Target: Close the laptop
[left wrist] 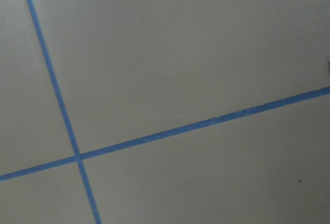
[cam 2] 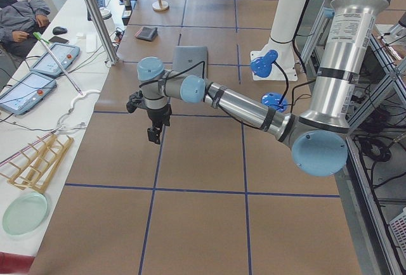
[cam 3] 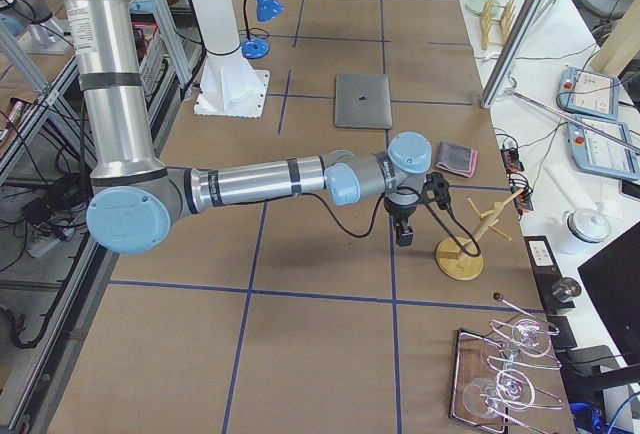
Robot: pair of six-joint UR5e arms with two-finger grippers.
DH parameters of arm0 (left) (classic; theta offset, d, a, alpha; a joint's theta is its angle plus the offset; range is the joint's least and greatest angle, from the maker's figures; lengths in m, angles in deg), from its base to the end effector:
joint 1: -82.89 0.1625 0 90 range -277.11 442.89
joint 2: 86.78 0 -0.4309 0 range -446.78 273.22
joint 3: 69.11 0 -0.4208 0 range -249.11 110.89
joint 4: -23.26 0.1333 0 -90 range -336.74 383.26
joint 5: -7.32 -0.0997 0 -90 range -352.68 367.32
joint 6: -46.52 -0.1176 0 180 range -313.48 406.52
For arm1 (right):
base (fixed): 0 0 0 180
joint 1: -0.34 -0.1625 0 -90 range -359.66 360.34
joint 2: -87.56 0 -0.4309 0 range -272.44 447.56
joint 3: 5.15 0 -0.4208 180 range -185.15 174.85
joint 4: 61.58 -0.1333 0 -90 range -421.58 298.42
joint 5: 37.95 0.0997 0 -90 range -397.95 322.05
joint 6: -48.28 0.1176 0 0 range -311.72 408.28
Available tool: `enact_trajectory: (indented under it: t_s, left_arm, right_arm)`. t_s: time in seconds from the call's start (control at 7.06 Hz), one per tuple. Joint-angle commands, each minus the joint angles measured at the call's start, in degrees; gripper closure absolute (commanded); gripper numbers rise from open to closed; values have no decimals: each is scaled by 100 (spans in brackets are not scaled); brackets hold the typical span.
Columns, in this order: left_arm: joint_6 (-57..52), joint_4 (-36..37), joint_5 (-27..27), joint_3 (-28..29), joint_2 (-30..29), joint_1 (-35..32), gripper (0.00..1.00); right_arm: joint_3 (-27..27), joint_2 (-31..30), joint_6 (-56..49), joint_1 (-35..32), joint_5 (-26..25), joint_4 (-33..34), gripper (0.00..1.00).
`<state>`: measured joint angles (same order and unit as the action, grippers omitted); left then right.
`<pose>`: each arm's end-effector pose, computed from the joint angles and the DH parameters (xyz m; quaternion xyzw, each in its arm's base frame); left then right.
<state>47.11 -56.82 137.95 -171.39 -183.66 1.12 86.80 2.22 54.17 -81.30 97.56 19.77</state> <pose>0.0243 -0.5642 0.5243 0.0487 0.3508 0.0902 0.9308 -0.0341 -0.5720 0.5968 0.0739 -0.3956 -0.0710 0.9127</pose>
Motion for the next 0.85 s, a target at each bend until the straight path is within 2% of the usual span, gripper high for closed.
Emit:
enact_trajectory:
  t_s: [0.0,0.28,0.71]
  left_arm:
    - [-411,-147,359,15,895,-744,0]
    - [-822,-175,393,6,1222,-814,0]
    - [-763,-254,385,173,1303,-806,0]
  right_arm:
    - [-80,-571,-343,-239,54,-49,0]
    - [-63,-589,-334,-239,54,-49,0]
    - [7,-589,-333,-422,28,-58,0]
